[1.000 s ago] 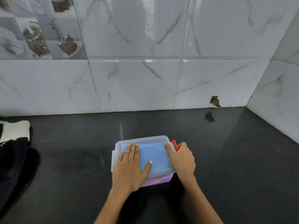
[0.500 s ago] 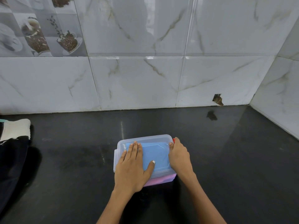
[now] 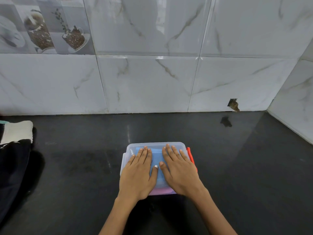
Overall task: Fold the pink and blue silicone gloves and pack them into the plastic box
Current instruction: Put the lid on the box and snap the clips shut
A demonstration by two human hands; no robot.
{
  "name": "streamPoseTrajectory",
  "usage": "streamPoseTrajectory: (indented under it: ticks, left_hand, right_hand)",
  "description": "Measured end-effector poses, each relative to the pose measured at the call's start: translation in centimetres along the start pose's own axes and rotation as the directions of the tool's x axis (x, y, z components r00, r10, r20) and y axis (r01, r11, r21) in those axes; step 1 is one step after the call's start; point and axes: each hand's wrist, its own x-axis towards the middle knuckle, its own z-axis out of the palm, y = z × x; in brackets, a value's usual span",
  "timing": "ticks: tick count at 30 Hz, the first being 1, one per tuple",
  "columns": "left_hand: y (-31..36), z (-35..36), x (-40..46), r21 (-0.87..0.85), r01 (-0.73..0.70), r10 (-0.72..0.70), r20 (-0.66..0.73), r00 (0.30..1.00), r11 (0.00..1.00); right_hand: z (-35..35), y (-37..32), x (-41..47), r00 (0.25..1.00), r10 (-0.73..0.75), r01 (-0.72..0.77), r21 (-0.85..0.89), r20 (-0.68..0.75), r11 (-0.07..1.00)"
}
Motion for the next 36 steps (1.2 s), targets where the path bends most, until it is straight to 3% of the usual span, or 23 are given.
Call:
streamPoseTrajectory:
  ticks: [4, 10, 12, 15, 18, 20, 22, 24, 28, 30, 33, 35, 36]
  left_hand:
    - [-0.2, 0.1, 0.0, -0.013, -0.004, 0.004, -0.018, 1.0, 1.0]
    - [0.4, 0.3, 0.2, 0.001, 0.02, -0.02, -0.034, 0.999, 1.0]
    - [0.7, 0.0, -0.1, -0.05, 0.061, -0.068, -0.145, 0.987, 0.997]
    - [1.0, -0.2, -0.7, -0.315, 0.173, -0.296, -0.399, 0.868, 0.933]
    - [1.3, 0.4, -0.8, -0.64, 0.184, -0.57, -0.47, 0.674, 0.746]
    - [1.2, 0.7, -0.7, -0.821, 0.178, -0.736, -0.363, 0.572, 0.543]
    - [1.0, 0.8, -0.6, -0.941, 0.22, -0.843, -0.105, 0.528, 0.256]
    - [0.7, 0.9, -0.5, -0.961, 0.276, -0.856, 0.118, 0.504, 0.03]
    - [0.0, 1.0, -0.4, -0.863, 0.404, -0.755, 0.477, 0.449, -0.305]
    - [-0.5, 0.9, -0.6, -0.81, 0.447, -0.675, 0.573, 0.465, -0.38]
    - [-0.5, 0.8, -0.8, -0.814, 0.418, -0.673, 0.574, 0.466, -0.404]
    - [-0.1, 0.7, -0.7, -0.864, 0.369, -0.755, 0.487, 0.439, -0.342]
    - [0.2, 0.5, -0.8, -0.901, 0.351, -0.807, 0.399, 0.436, -0.257]
  right_hand:
    - [0.0, -0.7, 0.1, 0.997, 0.053, -0.054, 0.003, 0.053, 0.999]
    - [0.3, -1.0, -0.9, 0.996, 0.09, -0.09, 0.003, -0.008, 0.996]
    - [0.1, -1.3, -1.2, 0.994, 0.089, -0.09, -0.014, -0.055, 0.996]
    - [-0.5, -2.1, -1.7, 0.979, 0.1, -0.103, -0.009, -0.178, 0.995]
    - [-0.6, -2.3, -1.8, 0.974, 0.104, -0.107, -0.004, -0.203, 0.994]
    - [-0.5, -2.3, -1.9, 0.973, 0.108, -0.112, -0.004, -0.204, 0.994]
    - [-0.6, -2.2, -1.8, 0.973, 0.107, -0.112, -0.013, -0.202, 0.994]
    - [-0.7, -2.2, -1.7, 0.974, 0.107, -0.112, -0.009, -0.201, 0.994]
    - [-0.5, -1.9, -1.5, 0.977, 0.092, -0.093, 0.003, -0.19, 0.996]
    - [-0.3, -1.6, -1.2, 0.982, 0.089, -0.087, 0.019, -0.166, 0.996]
    - [0.0, -1.3, -0.9, 0.99, 0.073, -0.071, 0.024, -0.121, 0.997]
    - [0.0, -1.3, -0.9, 0.989, 0.073, -0.071, 0.02, -0.127, 0.997]
    - [-0.1, -1.3, -0.9, 0.988, 0.078, -0.076, 0.019, -0.135, 0.997]
